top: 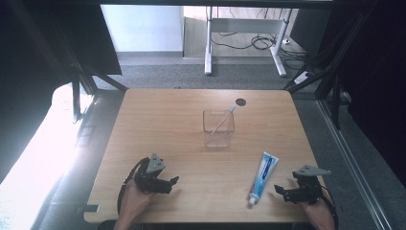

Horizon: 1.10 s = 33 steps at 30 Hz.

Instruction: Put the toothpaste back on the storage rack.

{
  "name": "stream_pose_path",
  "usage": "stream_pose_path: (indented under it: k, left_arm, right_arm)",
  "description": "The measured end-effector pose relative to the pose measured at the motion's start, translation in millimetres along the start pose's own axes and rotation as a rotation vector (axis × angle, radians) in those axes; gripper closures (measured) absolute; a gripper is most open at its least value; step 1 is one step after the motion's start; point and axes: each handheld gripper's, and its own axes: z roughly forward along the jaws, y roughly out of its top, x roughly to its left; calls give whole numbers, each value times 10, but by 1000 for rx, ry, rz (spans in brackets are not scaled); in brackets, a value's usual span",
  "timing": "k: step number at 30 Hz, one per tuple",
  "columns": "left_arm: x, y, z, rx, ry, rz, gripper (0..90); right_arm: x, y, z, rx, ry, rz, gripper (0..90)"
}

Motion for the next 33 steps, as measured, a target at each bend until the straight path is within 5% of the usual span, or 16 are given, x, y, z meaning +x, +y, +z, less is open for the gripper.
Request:
stream_pose_path:
  k: [16, 20, 22, 27, 33]
  left_arm:
    - [-91, -155, 31, -2, -22, -32, 130]
    - [-98, -173, 36, -1, -31, -25, 130]
    - [-96, -178, 37, -1, -31, -25, 130]
    - [-93, -187, 34, 2, -28, -26, 131]
    - [-123, -177, 44, 10, -38, -4, 131]
  right_arm:
    - [119, 183, -45, 23, 72, 21, 159]
    - [154, 248, -49, 56, 99, 53, 356]
    - [161, 256, -52, 57, 101, 51, 374]
    - [216, 338, -80, 53, 110, 15, 579]
    - [272, 424, -78, 68, 142, -34, 724]
